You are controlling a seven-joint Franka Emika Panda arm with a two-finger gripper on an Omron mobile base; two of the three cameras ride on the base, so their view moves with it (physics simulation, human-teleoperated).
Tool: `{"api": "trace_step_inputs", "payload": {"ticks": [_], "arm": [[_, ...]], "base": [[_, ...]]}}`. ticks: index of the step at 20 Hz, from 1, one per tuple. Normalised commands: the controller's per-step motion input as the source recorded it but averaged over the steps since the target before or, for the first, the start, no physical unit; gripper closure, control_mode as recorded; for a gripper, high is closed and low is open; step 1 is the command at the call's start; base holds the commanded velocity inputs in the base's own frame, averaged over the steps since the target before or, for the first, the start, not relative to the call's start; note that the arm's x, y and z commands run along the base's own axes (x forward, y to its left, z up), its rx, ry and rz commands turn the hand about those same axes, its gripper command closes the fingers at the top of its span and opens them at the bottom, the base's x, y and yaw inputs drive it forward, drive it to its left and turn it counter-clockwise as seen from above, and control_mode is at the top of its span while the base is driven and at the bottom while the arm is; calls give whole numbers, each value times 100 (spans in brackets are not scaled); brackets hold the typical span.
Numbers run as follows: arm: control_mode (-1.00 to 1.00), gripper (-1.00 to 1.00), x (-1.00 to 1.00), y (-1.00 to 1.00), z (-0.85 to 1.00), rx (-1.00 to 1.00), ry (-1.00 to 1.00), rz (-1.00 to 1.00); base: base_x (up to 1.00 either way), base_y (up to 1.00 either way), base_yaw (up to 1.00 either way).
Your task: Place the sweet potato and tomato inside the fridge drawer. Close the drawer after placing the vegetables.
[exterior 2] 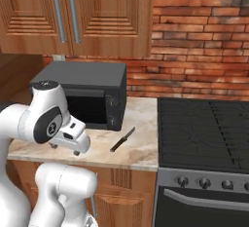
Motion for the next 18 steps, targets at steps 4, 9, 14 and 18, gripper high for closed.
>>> {"api": "trace_step_inputs", "payload": {"ticks": [4, 9, 14, 18], "arm": [[-100, -100, 50, 15, -33, 0, 0, 12], [-100, -100, 61, 87, -50, -1, 0, 2], [-100, -100, 19, 26, -18, 0, 0, 3], [-100, -100, 37, -48, -3, 6, 6, 0]], "base": [[0, 0, 0], [0, 0, 0], [0, 0, 0], [0, 0, 0]]}}
